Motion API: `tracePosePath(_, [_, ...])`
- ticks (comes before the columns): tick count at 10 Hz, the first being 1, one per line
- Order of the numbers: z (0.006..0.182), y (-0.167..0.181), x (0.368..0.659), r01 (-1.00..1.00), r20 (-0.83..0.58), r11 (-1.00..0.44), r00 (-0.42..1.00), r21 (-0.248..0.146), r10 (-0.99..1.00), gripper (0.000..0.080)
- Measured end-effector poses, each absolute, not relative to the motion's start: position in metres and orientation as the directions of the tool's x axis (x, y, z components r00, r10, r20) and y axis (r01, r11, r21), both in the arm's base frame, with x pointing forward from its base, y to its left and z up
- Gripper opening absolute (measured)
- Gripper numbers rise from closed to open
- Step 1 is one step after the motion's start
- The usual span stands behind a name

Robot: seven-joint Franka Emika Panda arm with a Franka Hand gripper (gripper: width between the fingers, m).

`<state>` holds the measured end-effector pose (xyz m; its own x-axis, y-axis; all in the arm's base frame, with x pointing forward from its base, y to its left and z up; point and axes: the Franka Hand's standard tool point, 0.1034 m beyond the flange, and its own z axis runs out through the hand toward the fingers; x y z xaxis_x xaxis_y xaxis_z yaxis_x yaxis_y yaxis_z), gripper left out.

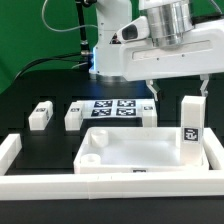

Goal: Assemble desk

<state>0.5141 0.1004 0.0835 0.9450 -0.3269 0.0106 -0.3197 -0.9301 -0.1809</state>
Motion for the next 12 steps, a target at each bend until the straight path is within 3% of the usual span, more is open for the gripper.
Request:
tracePosePath(2, [0.066,0.099,0.496,-0.066,0.064,-0.993,0.995,-0.1,-0.073,0.0648])
tracePosePath(3, [0.06,0.086,0.489,0.014,0.076,-0.996,0.997,-0.084,0.007,0.0648])
tracePosePath(4, [0.056,0.068,0.485,0.009,0.069,-0.997,0.998,-0.082,0.004,0.0648])
tracePosePath(7, [0.055,0.072,0.481,-0.039,0.005,-0.995,0.999,-0.094,-0.04,0.0648])
tracePosePath(10, [0.059,0.081,0.471,-0.117,-0.328,-0.989,0.941,-0.094,-0.08,0.0648])
tracePosePath(12, [0.059,0.068,0.476,-0.094,-0.387,-0.988,0.921,-0.125,-0.039,0.0648])
